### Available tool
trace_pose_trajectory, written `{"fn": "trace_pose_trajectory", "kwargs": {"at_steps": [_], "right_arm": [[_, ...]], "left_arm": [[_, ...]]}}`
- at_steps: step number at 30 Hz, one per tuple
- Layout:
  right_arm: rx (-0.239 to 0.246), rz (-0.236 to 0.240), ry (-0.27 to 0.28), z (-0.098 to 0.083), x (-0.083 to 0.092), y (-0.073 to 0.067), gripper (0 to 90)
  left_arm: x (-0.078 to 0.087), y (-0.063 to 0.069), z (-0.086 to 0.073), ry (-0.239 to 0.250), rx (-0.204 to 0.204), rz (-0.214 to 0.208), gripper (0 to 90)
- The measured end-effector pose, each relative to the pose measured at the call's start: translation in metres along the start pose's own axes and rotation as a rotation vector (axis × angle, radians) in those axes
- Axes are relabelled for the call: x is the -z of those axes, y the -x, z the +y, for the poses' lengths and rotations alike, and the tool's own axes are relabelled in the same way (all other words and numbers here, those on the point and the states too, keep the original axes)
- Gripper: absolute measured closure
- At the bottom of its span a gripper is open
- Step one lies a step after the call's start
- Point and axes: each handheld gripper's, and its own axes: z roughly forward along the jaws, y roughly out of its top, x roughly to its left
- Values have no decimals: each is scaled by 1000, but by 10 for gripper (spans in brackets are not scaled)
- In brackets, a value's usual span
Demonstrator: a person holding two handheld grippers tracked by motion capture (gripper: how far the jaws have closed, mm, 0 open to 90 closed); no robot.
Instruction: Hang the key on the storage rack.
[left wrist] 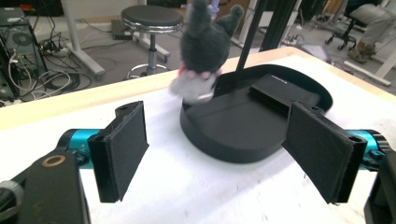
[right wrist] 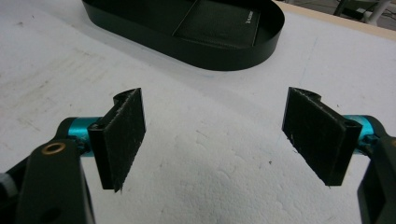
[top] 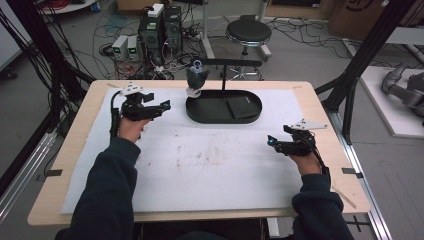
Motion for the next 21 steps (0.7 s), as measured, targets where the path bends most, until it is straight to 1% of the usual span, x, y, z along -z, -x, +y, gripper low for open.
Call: {"fn": "trace_pose_trajectory", "kwargs": {"at_steps": [1, 2, 3, 4, 5, 6, 7, 9, 11, 12, 14, 15, 16, 18, 20, 21], "right_arm": [[9, 1, -4, 0, 0, -1, 217], [17, 0, -8, 0, -1, -2, 216], [23, -1, -12, 0, -1, -2, 217], [28, 0, -14, 0, -1, -3, 216], [28, -1, -16, 0, -2, -3, 216], [26, -1, -15, 0, -2, -4, 216], [26, -1, -15, 0, -2, -4, 216], [26, 0, -18, -1, -1, -4, 216], [23, 0, -19, -1, -1, -4, 216], [12, 2, -16, -2, 0, -3, 216], [11, 0, -15, -3, 0, -3, 216], [12, 0, -12, -3, 0, -2, 216], [12, -1, -14, -3, 1, -2, 216], [11, -5, -6, -3, 1, -2, 217], [12, -11, -5, -3, 2, -2, 217], [12, -13, -3, -3, 2, -3, 216]], "left_arm": [[14, -1, -5, 22, -4, 10, 211], [14, -1, -5, 22, -4, 10, 212], [26, -2, -9, 37, -13, 14, 211], [32, -2, -12, 48, -21, 20, 212], [32, -2, -12, 48, -21, 20, 212], [42, -2, -18, 66, -44, 27, 213], [42, -2, -18, 66, -44, 27, 213], [50, 0, -24, 95, -70, 35, 213], [58, 2, -30, 108, -85, 46, 212], [64, 4, -36, 119, -84, 54, 205], [69, 5, -41, 127, -71, 58, 177], [69, 5, -41, 127, -71, 58, 175], [73, 6, -46, 124, -76, 70, 175], [76, 7, -52, 128, -73, 69, 175], [78, 8, -57, 126, -80, 73, 175], [78, 8, -57, 126, -80, 73, 175]]}}
